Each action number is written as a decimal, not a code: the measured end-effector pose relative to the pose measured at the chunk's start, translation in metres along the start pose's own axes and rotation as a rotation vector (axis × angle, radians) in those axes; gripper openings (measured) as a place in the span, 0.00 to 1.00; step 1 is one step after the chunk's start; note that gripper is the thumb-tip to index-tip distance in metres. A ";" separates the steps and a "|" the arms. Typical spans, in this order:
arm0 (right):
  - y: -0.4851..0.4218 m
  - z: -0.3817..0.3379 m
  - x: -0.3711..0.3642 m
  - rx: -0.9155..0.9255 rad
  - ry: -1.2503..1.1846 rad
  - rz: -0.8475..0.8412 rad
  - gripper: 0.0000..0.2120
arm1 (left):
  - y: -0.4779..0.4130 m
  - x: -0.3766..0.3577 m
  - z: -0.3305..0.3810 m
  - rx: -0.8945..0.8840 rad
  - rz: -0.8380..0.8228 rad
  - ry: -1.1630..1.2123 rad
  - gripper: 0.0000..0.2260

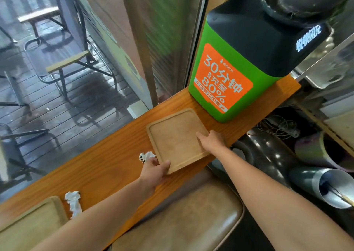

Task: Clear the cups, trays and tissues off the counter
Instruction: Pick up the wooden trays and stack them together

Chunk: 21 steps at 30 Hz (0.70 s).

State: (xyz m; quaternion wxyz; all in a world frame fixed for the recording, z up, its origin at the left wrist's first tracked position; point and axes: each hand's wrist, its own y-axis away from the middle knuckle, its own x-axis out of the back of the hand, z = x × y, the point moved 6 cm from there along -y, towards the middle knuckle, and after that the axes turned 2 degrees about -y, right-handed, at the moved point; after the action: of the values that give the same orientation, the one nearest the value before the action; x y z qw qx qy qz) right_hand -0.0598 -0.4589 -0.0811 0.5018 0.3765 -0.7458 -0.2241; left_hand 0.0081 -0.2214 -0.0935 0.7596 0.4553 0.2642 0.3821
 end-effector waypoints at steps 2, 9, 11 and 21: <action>0.006 0.002 -0.004 -0.009 -0.070 -0.048 0.35 | 0.007 0.000 0.008 -0.003 -0.058 0.059 0.13; 0.051 -0.005 -0.012 -0.003 -0.391 -0.170 0.25 | 0.038 0.046 0.027 -0.040 -0.126 0.104 0.24; 0.071 -0.018 -0.023 0.005 -0.487 -0.218 0.20 | 0.053 0.068 0.029 -0.065 -0.163 0.106 0.24; 0.182 -0.069 -0.146 0.097 -0.598 -0.553 0.20 | 0.140 0.221 -0.025 -0.254 -0.039 0.198 0.26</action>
State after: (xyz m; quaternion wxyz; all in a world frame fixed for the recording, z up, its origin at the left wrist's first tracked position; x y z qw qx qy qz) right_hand -0.0263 -0.2285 -0.0088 0.1653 0.5043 -0.7392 -0.4146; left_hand 0.0667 0.0133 0.0088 0.7886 0.3104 0.2961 0.4406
